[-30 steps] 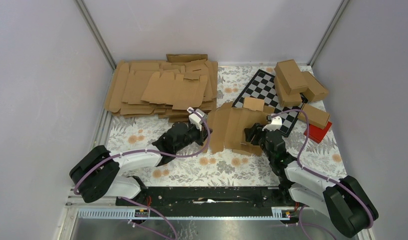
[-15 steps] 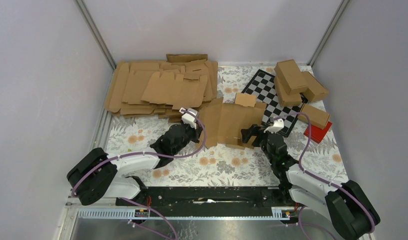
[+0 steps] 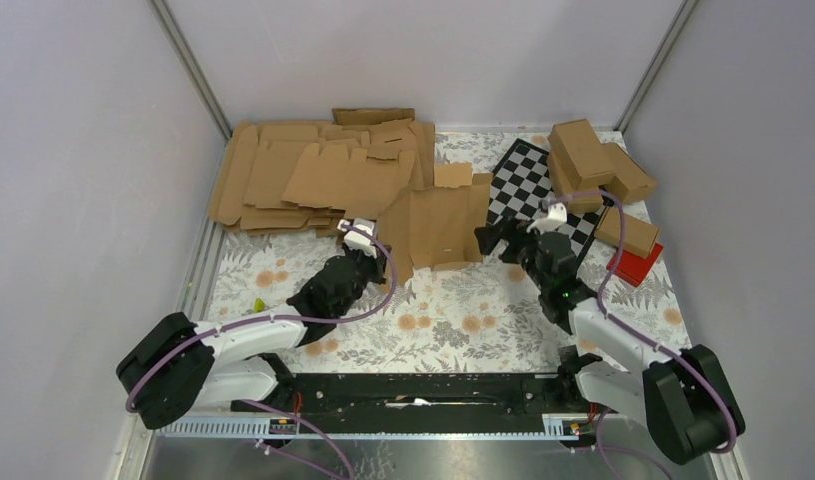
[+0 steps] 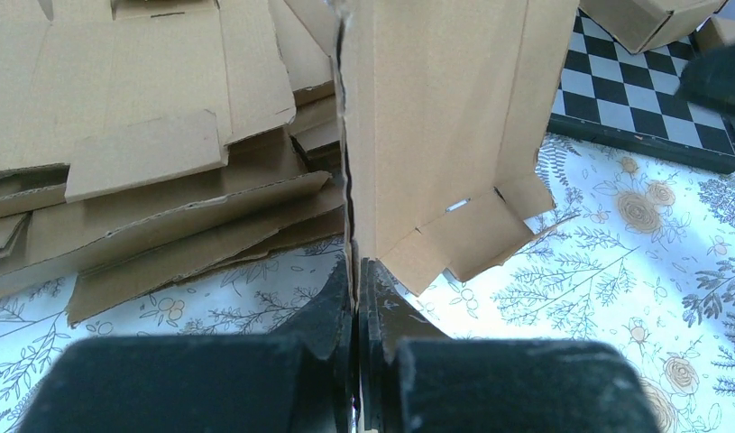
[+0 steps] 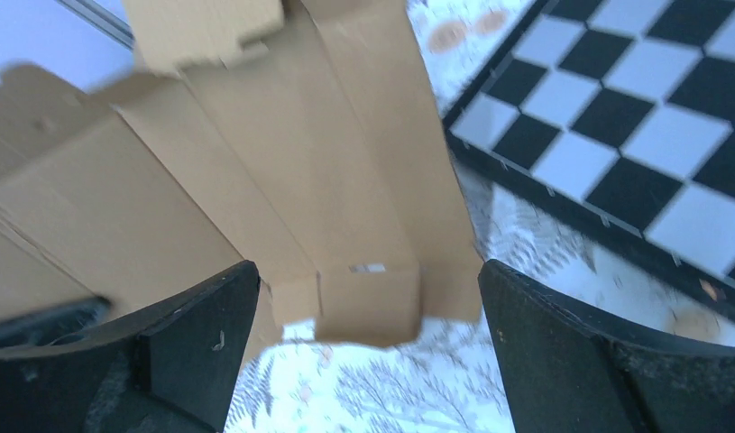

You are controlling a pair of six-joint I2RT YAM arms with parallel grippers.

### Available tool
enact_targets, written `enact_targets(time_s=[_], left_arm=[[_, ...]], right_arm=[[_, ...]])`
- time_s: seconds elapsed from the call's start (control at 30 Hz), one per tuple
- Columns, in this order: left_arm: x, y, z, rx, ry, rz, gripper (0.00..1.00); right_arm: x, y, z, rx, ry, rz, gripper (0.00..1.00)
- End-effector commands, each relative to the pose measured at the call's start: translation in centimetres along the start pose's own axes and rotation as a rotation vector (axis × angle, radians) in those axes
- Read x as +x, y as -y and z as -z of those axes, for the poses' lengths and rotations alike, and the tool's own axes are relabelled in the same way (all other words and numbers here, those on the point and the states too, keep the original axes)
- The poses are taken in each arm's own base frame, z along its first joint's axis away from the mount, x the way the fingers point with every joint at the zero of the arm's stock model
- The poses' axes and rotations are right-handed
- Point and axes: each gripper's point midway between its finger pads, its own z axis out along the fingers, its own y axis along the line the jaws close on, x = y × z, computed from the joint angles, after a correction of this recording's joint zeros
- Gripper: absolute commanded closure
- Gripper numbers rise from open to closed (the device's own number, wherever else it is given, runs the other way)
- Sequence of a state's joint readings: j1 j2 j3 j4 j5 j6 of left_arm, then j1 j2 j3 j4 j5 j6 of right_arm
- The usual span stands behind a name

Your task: Fold the paper box

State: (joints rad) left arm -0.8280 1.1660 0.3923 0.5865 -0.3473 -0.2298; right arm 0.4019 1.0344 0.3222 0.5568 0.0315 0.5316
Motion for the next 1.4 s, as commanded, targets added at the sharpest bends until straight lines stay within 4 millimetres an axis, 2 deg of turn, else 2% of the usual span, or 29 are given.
enact_targets(time_s=[0.0,0.1,0.13,0.23,0.3,0.37,0.47,0.6,0.77,0.9,1.07,1.23,1.37], left_arm=[[-2.0,-0.1,0.2,-0.003,0.086,0.038,1.0],[-1.7,-0.7,0.1,-0.04,0.076,0.043,1.0],[-1.7,-0.7,0.0,-0.039,0.073,0.043,1.0],[-1.6,0.0,-0.1,-0.004,0.066,0.039,1.0],[-1.6,0.3,-0.2,0.008,0.063,0.037,1.0],[-1.7,0.5,-0.2,0.02,0.064,0.034,1.0],[-1.8,0.6,0.0,0.036,0.073,0.028,1.0],[-2.0,0.9,0.3,0.059,0.083,0.021,1.0],[-1.7,1.5,0.2,0.094,0.074,0.009,1.0],[-1.6,1.9,0.1,0.11,0.066,0.005,1.0],[-1.7,1.9,0.1,0.111,0.065,-0.001,1.0],[-1.9,1.8,0.4,0.114,0.074,-0.003,1.0],[-1.8,2.1,0.3,0.129,0.066,-0.007,1.0]], right_arm=[[-2.4,-1.7,-1.8,-0.031,-0.006,0.043,0.0],[-3.1,1.6,-2.1,0.161,0.073,-0.076,0.0],[-3.0,2.1,-2.0,0.179,0.088,-0.101,0.0],[-1.4,0.9,-1.7,0.032,0.095,-0.027,0.0],[-0.6,0.6,-1.9,-0.008,0.076,-0.006,0.0],[0.9,1.0,-2.4,0.016,-0.023,0.038,0.0],[1.2,0.3,-2.5,-0.028,-0.057,0.077,0.0],[1.6,-0.7,-1.7,-0.107,-0.041,0.084,0.0],[2.2,-1.2,-1.9,-0.179,-0.085,0.045,0.0],[1.9,-1.1,-1.9,-0.202,-0.079,0.034,0.0],[1.2,0.6,-3.0,-0.13,-0.068,0.032,0.0],[-0.2,2.1,-5.0,-0.069,-0.033,0.012,0.0],[-1.5,1.7,-7.1,-0.105,-0.012,-0.001,0.0]])
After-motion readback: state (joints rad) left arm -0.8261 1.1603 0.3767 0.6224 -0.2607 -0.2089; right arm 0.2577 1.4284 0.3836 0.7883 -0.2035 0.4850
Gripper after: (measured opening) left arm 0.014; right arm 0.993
